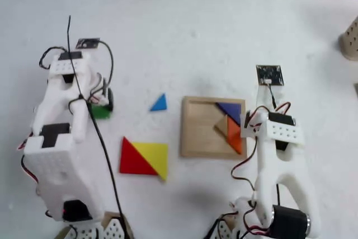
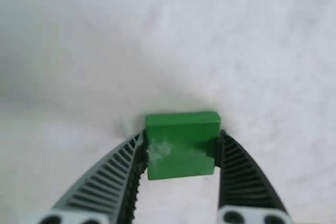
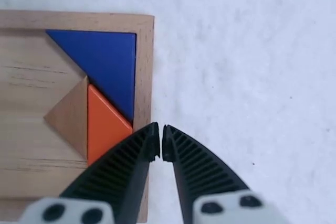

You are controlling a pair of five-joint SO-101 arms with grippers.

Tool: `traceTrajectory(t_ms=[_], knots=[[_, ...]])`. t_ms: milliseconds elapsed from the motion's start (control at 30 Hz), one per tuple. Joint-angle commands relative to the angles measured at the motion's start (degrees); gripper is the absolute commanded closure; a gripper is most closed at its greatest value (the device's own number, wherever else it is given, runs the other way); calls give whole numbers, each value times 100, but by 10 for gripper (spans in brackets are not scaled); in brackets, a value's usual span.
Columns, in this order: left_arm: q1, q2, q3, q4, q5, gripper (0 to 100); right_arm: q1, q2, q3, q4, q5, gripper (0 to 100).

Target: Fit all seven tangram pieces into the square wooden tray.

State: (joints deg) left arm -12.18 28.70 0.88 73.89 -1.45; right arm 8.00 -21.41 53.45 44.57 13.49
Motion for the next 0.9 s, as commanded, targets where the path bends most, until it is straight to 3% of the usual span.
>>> traceTrajectory(t_ms=[0, 300, 733, 867], knots=[[136, 48, -123, 299, -62, 977, -57, -207, -35, -75, 70, 974], [136, 48, -1029, 1213, -53, 977, -57, -207, -35, -75, 70, 974], [207, 48, -1073, 1213, -97, 973, -57, -207, -35, -75, 70, 974], [259, 40, -1152, 1222, -853, 973, -57, -207, -35, -75, 70, 974]])
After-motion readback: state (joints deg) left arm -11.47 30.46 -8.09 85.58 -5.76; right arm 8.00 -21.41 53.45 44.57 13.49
